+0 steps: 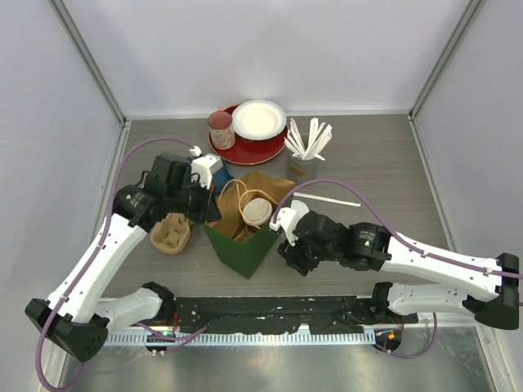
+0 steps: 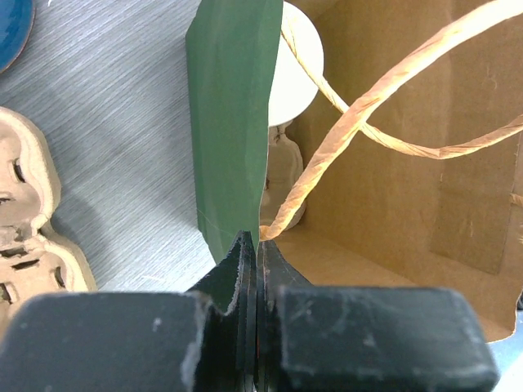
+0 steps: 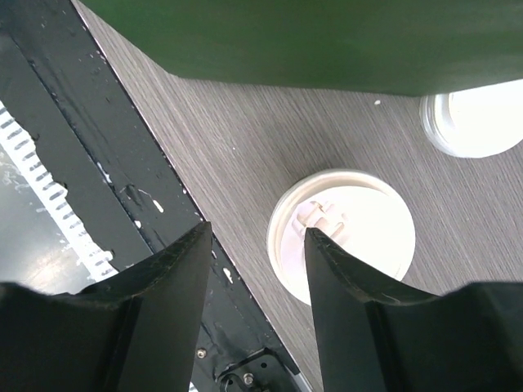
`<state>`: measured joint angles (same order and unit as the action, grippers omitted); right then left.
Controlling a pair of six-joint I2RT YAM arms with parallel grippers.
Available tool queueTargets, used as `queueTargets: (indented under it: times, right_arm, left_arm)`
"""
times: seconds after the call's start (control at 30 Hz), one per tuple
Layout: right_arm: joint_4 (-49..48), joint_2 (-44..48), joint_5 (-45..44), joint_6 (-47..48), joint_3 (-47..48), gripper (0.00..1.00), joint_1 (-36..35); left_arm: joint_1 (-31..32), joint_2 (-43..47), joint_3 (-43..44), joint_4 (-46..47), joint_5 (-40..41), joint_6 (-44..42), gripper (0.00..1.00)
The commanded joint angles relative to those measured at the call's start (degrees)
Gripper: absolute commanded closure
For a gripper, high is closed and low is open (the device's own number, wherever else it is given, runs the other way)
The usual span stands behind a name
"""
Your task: Pack the takeout coffee
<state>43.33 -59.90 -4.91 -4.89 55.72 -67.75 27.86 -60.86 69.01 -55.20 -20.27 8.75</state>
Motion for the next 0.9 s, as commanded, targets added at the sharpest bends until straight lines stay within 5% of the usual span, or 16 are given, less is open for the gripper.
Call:
queueTargets:
  times: [0.0, 0.73, 0.87]
  right_arm:
    - [-1.9, -0.1, -1.0, 0.7, -1.5, 0.45, -0.1]
    - [3.0, -9.1, -5.6, 2.3, 1.9, 0.57, -0.5]
    - [3.5, -10.8, -5.9, 2.9, 2.2, 0.69, -0.5]
  left_arm:
    - [-0.5, 0.8, 0.3, -0.3, 0.8, -0.4, 1.00]
    - [-0.4, 0.0, 1.3, 0.0, -0.7, -0.5, 1.00]
    - [-0.5, -0.1, 1.5, 0.1, -0.8, -0.4, 1.00]
